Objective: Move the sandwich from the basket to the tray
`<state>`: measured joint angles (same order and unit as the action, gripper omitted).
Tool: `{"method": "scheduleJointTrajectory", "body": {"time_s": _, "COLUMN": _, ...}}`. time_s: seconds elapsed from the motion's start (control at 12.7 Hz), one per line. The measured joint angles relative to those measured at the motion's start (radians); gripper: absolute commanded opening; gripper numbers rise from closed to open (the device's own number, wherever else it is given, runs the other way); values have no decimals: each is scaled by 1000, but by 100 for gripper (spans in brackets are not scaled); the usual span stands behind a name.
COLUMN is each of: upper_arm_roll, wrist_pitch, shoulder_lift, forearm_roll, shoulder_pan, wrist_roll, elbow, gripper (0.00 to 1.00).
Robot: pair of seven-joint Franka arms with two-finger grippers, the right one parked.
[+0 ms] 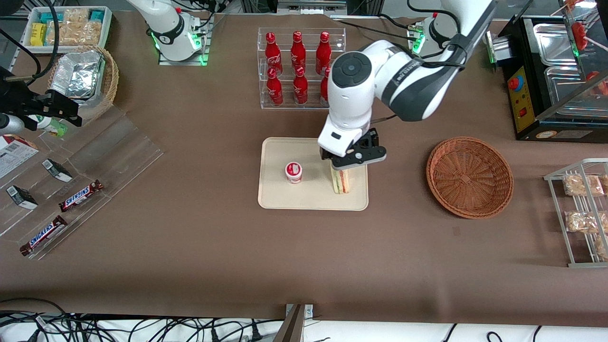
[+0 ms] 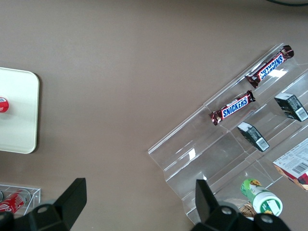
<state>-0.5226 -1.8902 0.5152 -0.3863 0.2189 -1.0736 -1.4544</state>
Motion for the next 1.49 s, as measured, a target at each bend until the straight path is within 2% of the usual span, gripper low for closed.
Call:
{"method": "scheduleJointTrajectory", "body": {"time_s": 0.39, "upper_arm_roll": 3, "wrist_pitch": 52, "shoulder_lift": 0, "forearm_roll": 28, "shoulder_pan": -143, "wrist_roll": 141, "elbow": 77, "gripper": 100}}
{"method": "scheduleJointTrajectory", "body": {"time_s": 0.63, "upper_arm_roll": 26, "wrist_pitch": 124, "shoulder_lift": -1, "forearm_roll": 124, "shoulder_pan": -233, "wrist_roll": 371, "elbow": 123, "gripper": 100}}
{"method": "scheduleJointTrajectory", "body": {"time_s": 0.86, "upper_arm_roll": 159, "wrist_pitch": 224, "shoulder_lift": -1, "forearm_roll": 197, "shoulder_pan": -232, "wrist_roll": 636, "elbow": 172, "gripper": 100}}
{"method": "scheduleJointTrajectory", "body": {"time_s": 1.1, "upper_arm_roll": 320, "wrist_pitch": 253, "shoulder_lift": -3, "forearm_roll": 290, "shoulder_pan": -227, "wrist_roll": 868, "elbow": 197, "gripper": 100}}
{"method": "scheduleJointTrajectory", "body": {"time_s": 1.26, "upper_arm_roll": 415, "wrist_pitch": 249, "shoulder_lift": -3, "forearm_roll": 412, "shoulder_pan": -226, "wrist_roll": 1016, "elbow": 198, "gripper": 100}}
{"method": "scheduleJointTrajectory", "body": {"time_s": 1.34, "upper_arm_roll": 452, "wrist_pitch": 234, "shoulder_lift": -3, "forearm_roll": 466, "shoulder_pan": -226, "wrist_roll": 1079, "elbow": 199, "gripper": 100}}
{"method": "scheduleJointTrajectory", "body": {"time_s": 1.49, "upper_arm_roll": 473, "wrist_pitch": 212, "shoulder_lift": -1, "forearm_roll": 496, "shoulder_pan": -224, "wrist_roll": 1124, "elbow": 199, "gripper": 100}}
